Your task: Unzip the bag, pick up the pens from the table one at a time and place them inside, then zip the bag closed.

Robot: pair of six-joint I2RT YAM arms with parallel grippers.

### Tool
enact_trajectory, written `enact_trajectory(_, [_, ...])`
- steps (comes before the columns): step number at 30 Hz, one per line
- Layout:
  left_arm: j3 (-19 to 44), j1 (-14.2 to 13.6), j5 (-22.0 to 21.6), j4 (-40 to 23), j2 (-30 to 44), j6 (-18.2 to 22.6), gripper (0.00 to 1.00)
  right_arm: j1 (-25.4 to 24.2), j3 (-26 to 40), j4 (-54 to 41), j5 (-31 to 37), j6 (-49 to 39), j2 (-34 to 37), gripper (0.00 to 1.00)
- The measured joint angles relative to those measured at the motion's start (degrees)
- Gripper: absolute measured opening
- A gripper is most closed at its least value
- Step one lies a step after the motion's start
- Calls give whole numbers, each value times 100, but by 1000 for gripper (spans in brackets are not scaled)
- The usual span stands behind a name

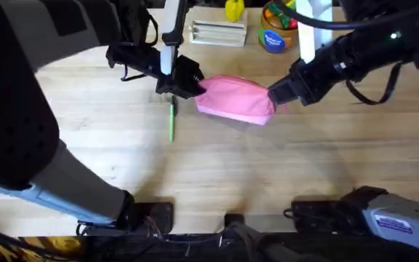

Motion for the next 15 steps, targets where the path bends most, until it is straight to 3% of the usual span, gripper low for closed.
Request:
enact_trajectory(8, [0, 137, -218, 43, 2, 0, 42, -4, 0, 972, -658, 5, 3, 31])
enact_trajectory(15, [0, 156, -478, 46, 2, 0, 41, -12, 0, 1045, -810, 78, 395, 31])
